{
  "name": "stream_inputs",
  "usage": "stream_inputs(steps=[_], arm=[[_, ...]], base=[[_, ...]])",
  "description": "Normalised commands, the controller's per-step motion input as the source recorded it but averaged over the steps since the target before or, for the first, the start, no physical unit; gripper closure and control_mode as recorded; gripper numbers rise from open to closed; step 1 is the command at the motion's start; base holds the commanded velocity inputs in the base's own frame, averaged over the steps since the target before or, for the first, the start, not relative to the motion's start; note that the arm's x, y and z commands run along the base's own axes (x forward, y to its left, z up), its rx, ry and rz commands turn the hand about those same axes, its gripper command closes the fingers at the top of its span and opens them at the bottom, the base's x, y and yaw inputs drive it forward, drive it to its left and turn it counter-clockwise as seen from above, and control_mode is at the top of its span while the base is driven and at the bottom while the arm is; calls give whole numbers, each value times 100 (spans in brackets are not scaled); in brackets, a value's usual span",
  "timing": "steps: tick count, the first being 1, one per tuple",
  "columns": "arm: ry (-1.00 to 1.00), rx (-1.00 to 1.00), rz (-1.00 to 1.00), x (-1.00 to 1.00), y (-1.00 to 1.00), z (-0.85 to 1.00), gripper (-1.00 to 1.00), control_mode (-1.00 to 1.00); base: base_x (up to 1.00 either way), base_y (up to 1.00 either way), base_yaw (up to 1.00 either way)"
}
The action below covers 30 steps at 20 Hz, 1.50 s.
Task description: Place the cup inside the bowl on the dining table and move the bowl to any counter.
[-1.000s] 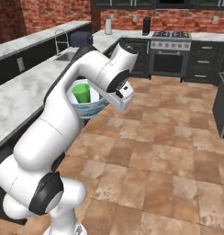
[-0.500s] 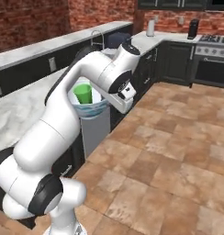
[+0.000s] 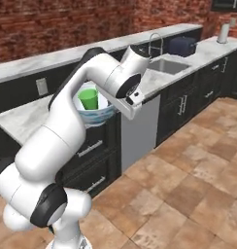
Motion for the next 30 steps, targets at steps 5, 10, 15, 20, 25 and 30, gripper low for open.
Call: stream_inputs(steps=[5, 10, 15, 20, 25, 30], arm=[[0, 0, 0, 0, 0, 0, 100, 100], [0, 0, 0, 0, 0, 0, 100, 100], [0, 0, 0, 0, 0, 0, 100, 100], [0, 0, 0, 0, 0, 0, 100, 100], [0, 0, 0, 0, 0, 0, 100, 100], [0, 0, 0, 0, 0, 0, 100, 100]], base=[[0, -4, 47], [0, -13, 46], [0, -20, 48], [0, -25, 48], [0, -24, 49], [2, -35, 40]])
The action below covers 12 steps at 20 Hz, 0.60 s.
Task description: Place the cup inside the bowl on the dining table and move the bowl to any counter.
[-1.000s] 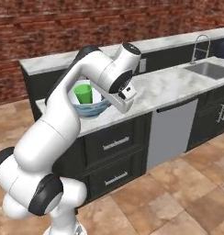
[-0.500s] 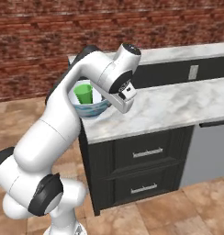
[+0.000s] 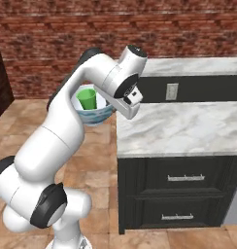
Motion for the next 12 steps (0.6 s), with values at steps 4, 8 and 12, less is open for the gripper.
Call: stream_inputs(steps=[4, 8, 12], arm=[[0, 0, 0, 0, 0, 0, 100, 100], [0, 0, 0, 0, 0, 0, 100, 100], [0, 0, 0, 0, 0, 0, 100, 100]], base=[[13, -53, 25], [10, -57, 10], [9, -62, 6]])
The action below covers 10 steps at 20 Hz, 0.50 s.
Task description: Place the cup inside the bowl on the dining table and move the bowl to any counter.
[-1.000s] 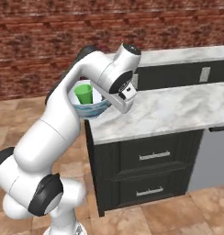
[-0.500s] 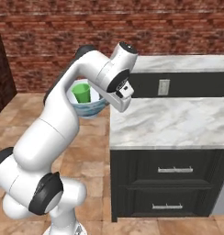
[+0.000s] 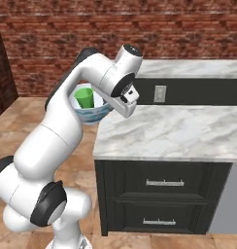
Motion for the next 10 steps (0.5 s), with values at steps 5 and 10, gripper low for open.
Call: stream_inputs(steps=[5, 10], arm=[[0, 0, 0, 0, 0, 0, 100, 100], [0, 0, 0, 0, 0, 0, 100, 100]], base=[[5, -58, 6], [10, -61, 5]])
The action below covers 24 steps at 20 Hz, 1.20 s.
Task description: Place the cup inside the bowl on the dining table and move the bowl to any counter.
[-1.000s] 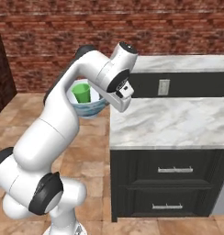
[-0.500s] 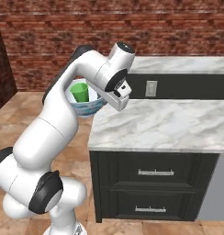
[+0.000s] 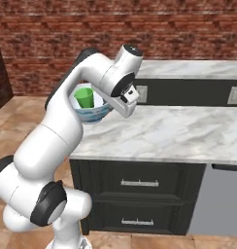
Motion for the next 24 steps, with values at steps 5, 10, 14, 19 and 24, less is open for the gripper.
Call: stream_inputs(steps=[5, 10, 14, 19, 24], arm=[[0, 0, 0, 0, 0, 0, 100, 100], [0, 0, 0, 0, 0, 0, 100, 100], [0, 0, 0, 0, 0, 0, 100, 100], [0, 0, 0, 0, 0, 0, 100, 100], [0, 0, 0, 0, 0, 0, 100, 100]], base=[[13, -58, 5], [21, -65, 5], [34, -65, 7], [51, -67, 8], [46, -58, 7]])
